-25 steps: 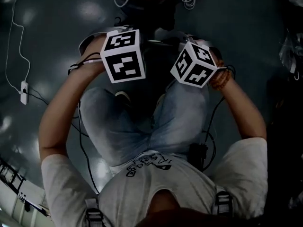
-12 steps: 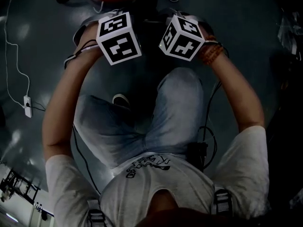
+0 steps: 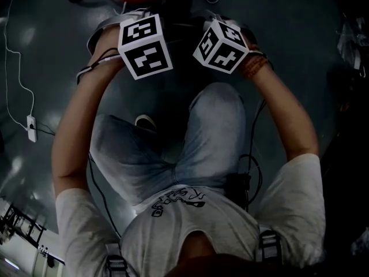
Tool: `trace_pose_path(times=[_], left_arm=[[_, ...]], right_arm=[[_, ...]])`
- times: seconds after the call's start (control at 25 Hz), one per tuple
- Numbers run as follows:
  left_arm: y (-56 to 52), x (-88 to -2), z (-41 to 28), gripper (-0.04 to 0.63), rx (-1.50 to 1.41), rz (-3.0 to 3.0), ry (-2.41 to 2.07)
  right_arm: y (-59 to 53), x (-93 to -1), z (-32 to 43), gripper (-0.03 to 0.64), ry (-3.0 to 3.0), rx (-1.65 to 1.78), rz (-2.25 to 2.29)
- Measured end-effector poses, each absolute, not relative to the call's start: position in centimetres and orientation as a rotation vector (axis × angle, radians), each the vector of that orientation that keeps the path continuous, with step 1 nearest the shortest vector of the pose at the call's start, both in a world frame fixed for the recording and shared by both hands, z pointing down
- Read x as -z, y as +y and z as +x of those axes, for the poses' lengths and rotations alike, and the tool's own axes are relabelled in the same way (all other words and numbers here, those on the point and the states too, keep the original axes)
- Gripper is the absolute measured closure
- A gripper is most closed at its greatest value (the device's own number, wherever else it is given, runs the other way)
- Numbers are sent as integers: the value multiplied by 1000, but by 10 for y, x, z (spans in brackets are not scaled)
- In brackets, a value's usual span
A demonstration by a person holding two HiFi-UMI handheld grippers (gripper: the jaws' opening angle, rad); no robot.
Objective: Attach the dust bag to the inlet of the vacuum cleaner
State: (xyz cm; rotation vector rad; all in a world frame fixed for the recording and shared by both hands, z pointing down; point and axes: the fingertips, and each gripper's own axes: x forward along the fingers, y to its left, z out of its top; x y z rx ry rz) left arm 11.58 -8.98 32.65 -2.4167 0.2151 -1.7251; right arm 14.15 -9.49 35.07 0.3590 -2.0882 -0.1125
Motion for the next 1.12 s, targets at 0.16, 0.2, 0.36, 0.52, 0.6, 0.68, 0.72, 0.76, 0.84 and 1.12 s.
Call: trace_pose_path(times=[0.16,0.2,0.36,0.52,0.6,0.68,0.72,0.76,0.84,1.12], left_arm=[[-92,-327,108,571,1694,-2492,239],[-94,-327,107,571,1699,-2481,231],[-99,-326,113,568,1737,-2400,183],[-103,-325,110,566,1738,-2416,181],[-104,-327,104,566,1736,-2447,204],[-103,-328,101,566,1726,-2479,233],[-104,-328,101,566,1720,-2490,246],[-105,-328,103,565,1715,-2496,252],[-108,-326,107,565,1710,-2491,246],[-111,-324,110,563,1702,-2455,228]], right_arm=[[-99,-343,138,580,-2030,217,323],[-100,-342,137,580,-2048,185,328],[-98,-346,142,580,-2158,-56,359],[-96,-336,141,578,-2173,-60,337],[-98,-330,136,577,-2163,-22,311],[-100,-329,134,573,-2148,10,282],[-101,-329,135,572,-2147,9,271],[-103,-329,137,572,-2153,-5,267],[-106,-332,142,572,-2186,-64,278],[-108,-342,142,572,-2189,-77,304]])
